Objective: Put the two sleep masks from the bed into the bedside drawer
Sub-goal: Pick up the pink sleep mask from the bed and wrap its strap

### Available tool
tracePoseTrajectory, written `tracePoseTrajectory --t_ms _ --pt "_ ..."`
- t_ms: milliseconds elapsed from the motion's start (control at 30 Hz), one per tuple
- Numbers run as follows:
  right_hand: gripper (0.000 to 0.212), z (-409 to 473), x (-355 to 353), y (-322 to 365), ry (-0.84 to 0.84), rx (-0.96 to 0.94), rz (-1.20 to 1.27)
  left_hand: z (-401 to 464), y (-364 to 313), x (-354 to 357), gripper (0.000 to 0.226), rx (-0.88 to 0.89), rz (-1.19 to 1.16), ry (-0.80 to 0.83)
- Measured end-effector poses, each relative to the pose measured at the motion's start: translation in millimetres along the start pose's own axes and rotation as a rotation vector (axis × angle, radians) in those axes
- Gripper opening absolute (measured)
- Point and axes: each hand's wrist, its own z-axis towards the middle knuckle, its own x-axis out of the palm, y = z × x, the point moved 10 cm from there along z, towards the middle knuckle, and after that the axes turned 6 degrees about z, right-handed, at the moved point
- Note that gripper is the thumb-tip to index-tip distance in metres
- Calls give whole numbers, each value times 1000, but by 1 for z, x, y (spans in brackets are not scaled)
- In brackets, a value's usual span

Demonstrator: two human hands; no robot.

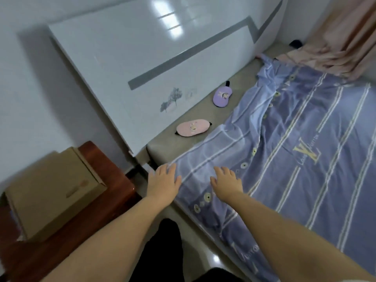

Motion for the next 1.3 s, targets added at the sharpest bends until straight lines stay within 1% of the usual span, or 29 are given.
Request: tracePoseTrajectory --t_ms 100,233,300,400,467,533,600,667,700,733,800,833,900,967,1000,1033,1067,1133,1200,1267,1300 --pt "46 62 -12 11 30 64 40 80 14 -10 56 78 -30 61" --pt "44 153 -32 9 47 138 128 180 29 9 56 -17 -203 234" --pt "45 207 -37 4 39 165 180 228 30 28 55 -53 -286 275" --pt "44 286 -33 -4 0 166 230 297 35 56 51 -143 -412 261" --pt "44 331 -27 -9 -71 156 245 334 41 76 46 -208 -476 211" --pt "48 366 -25 -15 -158 150 252 362 47 93 46 -262 -485 150" --pt "53 391 -21 -23 -182 161 288 382 48 104 50 -268 -486 100" --pt "56 410 -17 -30 -171 167 263 394 45 109 50 -246 -472 66" --pt "55 416 -17 -32 -163 165 224 397 44 111 46 -240 -468 65" --pt "51 421 -17 -33 -145 162 199 400 42 112 36 -228 -482 68" --pt "37 423 -17 -29 -100 143 271 396 37 113 11 -213 -535 127" --pt "27 419 -18 -25 -79 132 380 391 35 112 13 -208 -574 165" --pt "10 405 -27 -19 -54 150 643 378 34 102 26 -217 -695 224" --pt "10 385 -44 -8 -21 175 810 359 37 79 28 -226 -781 265" --pt "8 375 -55 -1 4 170 844 350 38 65 26 -211 -789 288" --pt "7 364 -66 8 32 157 856 341 38 51 22 -189 -784 318" --pt "12 353 -78 17 59 138 861 331 38 36 18 -165 -779 339" --pt "25 332 -102 38 120 87 888 316 36 2 13 -108 -802 346" --pt "29 308 -127 61 177 23 898 301 29 -36 8 -51 -842 335" --pt "30 282 -153 79 180 -28 899 284 21 -73 14 -1 -871 311" --pt "32 268 -167 86 153 -50 899 275 16 -91 15 31 -874 293"
